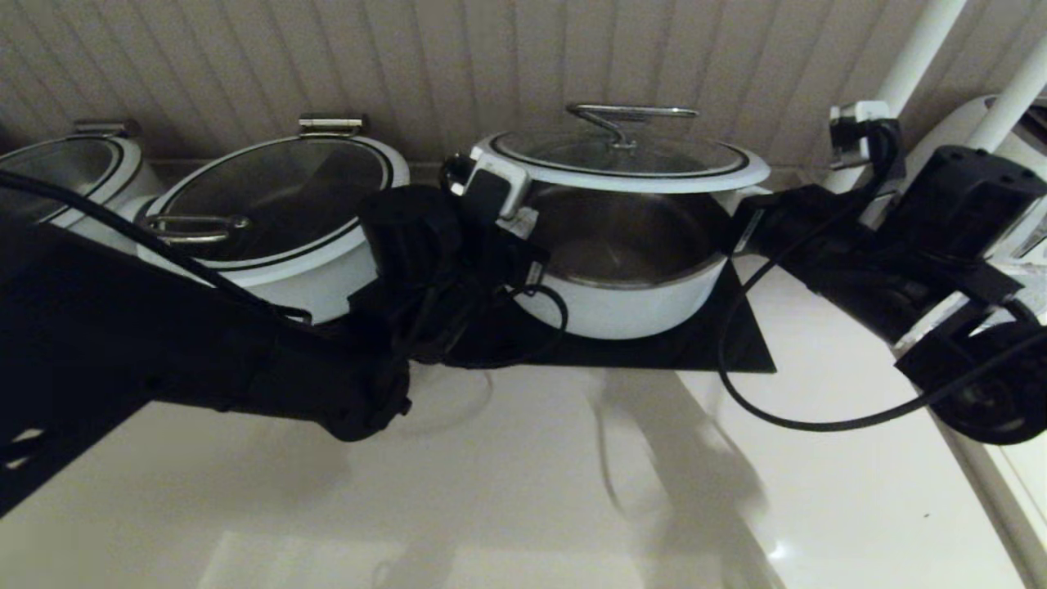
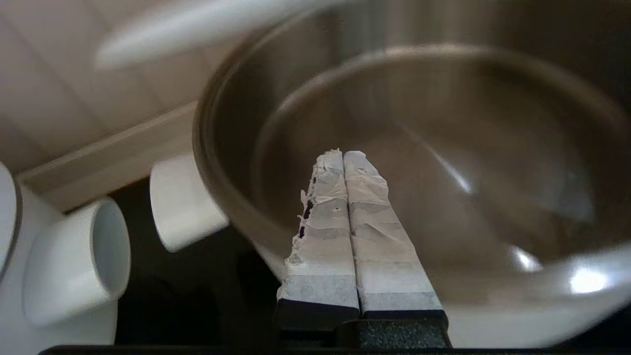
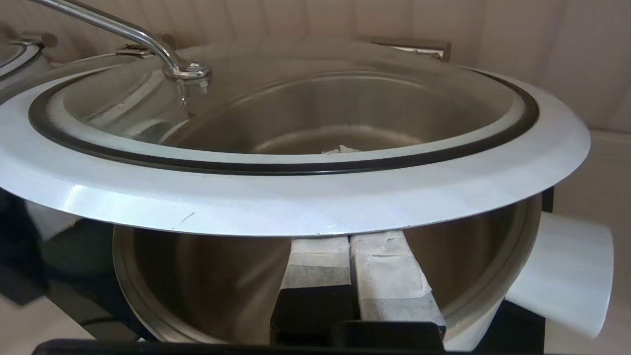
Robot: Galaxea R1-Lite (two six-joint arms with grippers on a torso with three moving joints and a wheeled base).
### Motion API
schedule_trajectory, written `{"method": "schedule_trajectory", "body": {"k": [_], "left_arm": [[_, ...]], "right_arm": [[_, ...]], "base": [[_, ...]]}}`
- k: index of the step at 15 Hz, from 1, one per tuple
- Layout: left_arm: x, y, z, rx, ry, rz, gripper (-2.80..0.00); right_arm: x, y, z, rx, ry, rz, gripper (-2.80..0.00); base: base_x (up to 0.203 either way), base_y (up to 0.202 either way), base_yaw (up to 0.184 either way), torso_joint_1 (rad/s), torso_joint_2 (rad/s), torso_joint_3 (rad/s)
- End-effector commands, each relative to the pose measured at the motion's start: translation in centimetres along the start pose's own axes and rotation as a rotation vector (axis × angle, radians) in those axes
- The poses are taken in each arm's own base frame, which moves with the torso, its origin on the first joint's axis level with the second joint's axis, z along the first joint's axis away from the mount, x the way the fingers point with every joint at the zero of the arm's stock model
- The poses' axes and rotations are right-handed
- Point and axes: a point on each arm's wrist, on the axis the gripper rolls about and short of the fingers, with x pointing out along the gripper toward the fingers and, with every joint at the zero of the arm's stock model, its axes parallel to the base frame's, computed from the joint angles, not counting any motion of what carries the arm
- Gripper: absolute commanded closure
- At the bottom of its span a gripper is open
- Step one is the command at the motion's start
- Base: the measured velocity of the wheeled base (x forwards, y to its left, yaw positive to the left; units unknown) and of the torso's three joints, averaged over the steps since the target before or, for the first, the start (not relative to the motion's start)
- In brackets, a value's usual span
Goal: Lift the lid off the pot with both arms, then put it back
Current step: Open the pot lid completely
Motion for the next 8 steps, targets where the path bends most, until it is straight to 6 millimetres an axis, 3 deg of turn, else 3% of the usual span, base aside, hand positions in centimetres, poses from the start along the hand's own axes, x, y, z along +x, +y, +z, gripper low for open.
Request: {"method": "schedule_trajectory", "body": {"k": [1,4,8], "left_arm": [[-0.7,0.0,-0.4,0.007,0.017,-0.004,0.0],[-2.7,0.1,-1.2,0.021,0.069,-0.021,0.0],[-6.4,0.7,-0.4,0.055,0.093,-0.041,0.0]], "right_arm": [[0.1,0.0,0.2,-0.001,-0.015,0.004,0.0],[0.4,0.0,0.8,-0.002,-0.037,0.007,0.0],[0.7,0.1,1.5,-0.005,-0.066,0.009,0.0]], "base": [[0.0,0.0,0.0,0.0,0.0,0.0],[0.0,0.0,0.0,0.0,0.0,0.0],[0.0,0.0,0.0,0.0,0.0,0.0]]}}
